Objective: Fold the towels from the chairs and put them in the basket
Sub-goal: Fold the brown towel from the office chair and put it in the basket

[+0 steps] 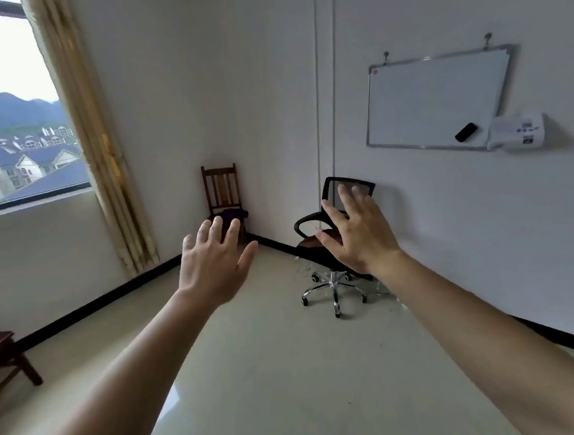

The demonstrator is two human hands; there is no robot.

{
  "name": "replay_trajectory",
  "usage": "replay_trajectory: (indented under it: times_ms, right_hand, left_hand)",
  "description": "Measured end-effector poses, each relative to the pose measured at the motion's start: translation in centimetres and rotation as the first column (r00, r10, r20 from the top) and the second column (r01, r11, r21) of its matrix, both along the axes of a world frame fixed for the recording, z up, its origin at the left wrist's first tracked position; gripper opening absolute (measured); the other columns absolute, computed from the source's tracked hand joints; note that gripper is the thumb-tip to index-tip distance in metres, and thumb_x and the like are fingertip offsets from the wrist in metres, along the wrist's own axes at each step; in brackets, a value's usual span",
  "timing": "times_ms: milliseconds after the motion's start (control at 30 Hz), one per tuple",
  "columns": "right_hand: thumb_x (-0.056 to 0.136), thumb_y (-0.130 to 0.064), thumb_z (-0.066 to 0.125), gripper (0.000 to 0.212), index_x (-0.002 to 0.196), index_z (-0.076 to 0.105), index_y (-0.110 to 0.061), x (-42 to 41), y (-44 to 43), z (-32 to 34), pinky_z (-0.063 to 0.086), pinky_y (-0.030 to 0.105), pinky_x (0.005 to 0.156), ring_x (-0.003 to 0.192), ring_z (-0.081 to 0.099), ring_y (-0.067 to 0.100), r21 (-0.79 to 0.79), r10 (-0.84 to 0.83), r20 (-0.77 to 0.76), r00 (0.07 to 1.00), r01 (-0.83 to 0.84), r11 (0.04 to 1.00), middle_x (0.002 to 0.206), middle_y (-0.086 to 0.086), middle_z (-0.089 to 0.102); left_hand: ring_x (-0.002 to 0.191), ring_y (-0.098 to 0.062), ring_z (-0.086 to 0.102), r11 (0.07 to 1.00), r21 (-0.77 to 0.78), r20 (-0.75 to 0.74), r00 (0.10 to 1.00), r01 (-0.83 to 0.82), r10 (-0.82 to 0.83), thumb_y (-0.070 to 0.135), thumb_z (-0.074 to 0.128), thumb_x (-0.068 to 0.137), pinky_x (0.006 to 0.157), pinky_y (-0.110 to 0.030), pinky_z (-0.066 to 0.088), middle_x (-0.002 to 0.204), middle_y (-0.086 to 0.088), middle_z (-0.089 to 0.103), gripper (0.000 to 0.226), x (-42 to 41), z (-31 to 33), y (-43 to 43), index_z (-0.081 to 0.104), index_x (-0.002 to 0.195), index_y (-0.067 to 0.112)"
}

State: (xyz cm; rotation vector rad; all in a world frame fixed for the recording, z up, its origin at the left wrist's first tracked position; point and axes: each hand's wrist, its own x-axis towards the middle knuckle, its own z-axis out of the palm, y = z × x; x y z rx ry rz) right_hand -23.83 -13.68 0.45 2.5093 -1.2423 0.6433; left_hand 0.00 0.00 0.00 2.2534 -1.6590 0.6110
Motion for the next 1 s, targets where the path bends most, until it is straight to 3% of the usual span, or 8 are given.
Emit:
replay_trajectory:
  times_ms: [133, 300, 433, 767, 1000]
  right_hand:
    - [0.093, -0.060, 0.028, 0.073, 0.152, 0.038, -0.019, 0.1, -0.8, -2.2, 0.023, 0.050, 0.119, 0.150, 0.020, 0.038, -0.004, -0.016, -0.066, 0.998, 0.016, 1.000, 0.162, 0.020, 0.025]
    - [0.092, -0.054, 0.035, 0.069, 0.145, 0.050, -0.014, -2.0, -6.2, -4.6, 0.028, 0.050, 0.116, 0.147, 0.029, 0.038, 0.038, -0.053, -0.041, 0.998, 0.055, 0.998, 0.155, 0.022, 0.038]
    - [0.098, -0.050, 0.044, 0.059, 0.144, 0.050, -0.014, -4.3, -13.2, -6.5, 0.031, 0.048, 0.115, 0.145, 0.032, 0.037, 0.040, -0.079, -0.035, 0.996, 0.081, 0.996, 0.152, 0.019, 0.043]
    - [0.098, -0.049, 0.041, 0.052, 0.135, 0.054, -0.015, -10.0, -35.6, -9.5, 0.041, 0.044, 0.103, 0.130, 0.047, 0.029, 0.164, -0.098, -0.132, 0.986, 0.120, 0.979, 0.141, 0.008, 0.053]
    - [0.097, -0.048, 0.043, 0.049, 0.134, 0.055, -0.018, -6.7, -48.6, -13.4, 0.044, 0.041, 0.099, 0.127, 0.050, 0.028, 0.265, -0.087, -0.168, 0.982, 0.130, 0.955, 0.133, 0.006, 0.058]
  left_hand:
    - [0.147, -0.029, 0.026, 0.999, 0.042, -0.034, 0.999, 0.013, -0.012, 0.061, 0.021, 0.098, 0.114, -0.049, 0.028, 0.157, -0.011, 0.035, 0.069, 0.3, -3.0, -1.9, 0.031, 0.152, 0.019]
    - [0.139, -0.030, 0.041, 0.992, 0.049, -0.007, 0.993, 0.120, -0.120, 0.061, 0.017, 0.094, 0.106, -0.047, 0.037, 0.146, -0.010, 0.050, 0.073, -0.9, -5.0, -8.3, 0.045, 0.144, 0.015]
    - [0.134, -0.030, 0.047, 0.985, 0.010, -0.039, 0.984, 0.175, -0.175, 0.059, 0.022, 0.094, 0.102, -0.048, 0.040, 0.138, -0.008, 0.056, 0.071, -2.9, -6.6, -15.9, 0.051, 0.139, 0.014]
    - [0.130, -0.029, 0.048, 0.982, 0.080, -0.162, 0.974, 0.172, -0.157, 0.051, 0.037, 0.100, 0.103, -0.046, 0.038, 0.134, -0.008, 0.058, 0.051, -7.6, -9.4, -38.2, 0.056, 0.131, 0.015]
    - [0.137, -0.026, 0.041, 0.964, 0.220, -0.213, 0.972, 0.149, -0.101, 0.058, 0.028, 0.099, 0.108, -0.046, 0.035, 0.145, -0.004, 0.049, 0.060, -3.5, -13.5, -49.4, 0.045, 0.141, 0.019]
